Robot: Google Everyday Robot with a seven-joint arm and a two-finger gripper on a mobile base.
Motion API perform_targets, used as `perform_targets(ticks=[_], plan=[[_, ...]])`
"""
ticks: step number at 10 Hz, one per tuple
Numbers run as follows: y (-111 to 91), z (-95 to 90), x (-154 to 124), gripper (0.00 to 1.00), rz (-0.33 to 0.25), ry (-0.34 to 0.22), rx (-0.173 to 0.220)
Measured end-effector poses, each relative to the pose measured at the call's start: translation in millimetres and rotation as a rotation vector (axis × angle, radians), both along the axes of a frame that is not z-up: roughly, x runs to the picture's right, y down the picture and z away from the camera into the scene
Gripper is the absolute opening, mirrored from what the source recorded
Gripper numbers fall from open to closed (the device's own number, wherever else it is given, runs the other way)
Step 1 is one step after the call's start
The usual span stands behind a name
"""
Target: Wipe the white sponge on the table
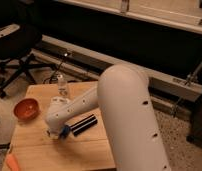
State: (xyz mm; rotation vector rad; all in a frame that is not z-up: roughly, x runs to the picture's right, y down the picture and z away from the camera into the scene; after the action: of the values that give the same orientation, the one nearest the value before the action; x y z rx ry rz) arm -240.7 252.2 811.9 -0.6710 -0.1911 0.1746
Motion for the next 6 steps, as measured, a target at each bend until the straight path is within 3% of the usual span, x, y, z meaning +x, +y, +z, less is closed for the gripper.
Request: perform_targets(ticks=[3,6], plan=[[20,-28.9,6,0.42,-0.062,-0.014,-0.007],[44,-67.3,-14,0.42,-0.147,-0.084,-0.020]])
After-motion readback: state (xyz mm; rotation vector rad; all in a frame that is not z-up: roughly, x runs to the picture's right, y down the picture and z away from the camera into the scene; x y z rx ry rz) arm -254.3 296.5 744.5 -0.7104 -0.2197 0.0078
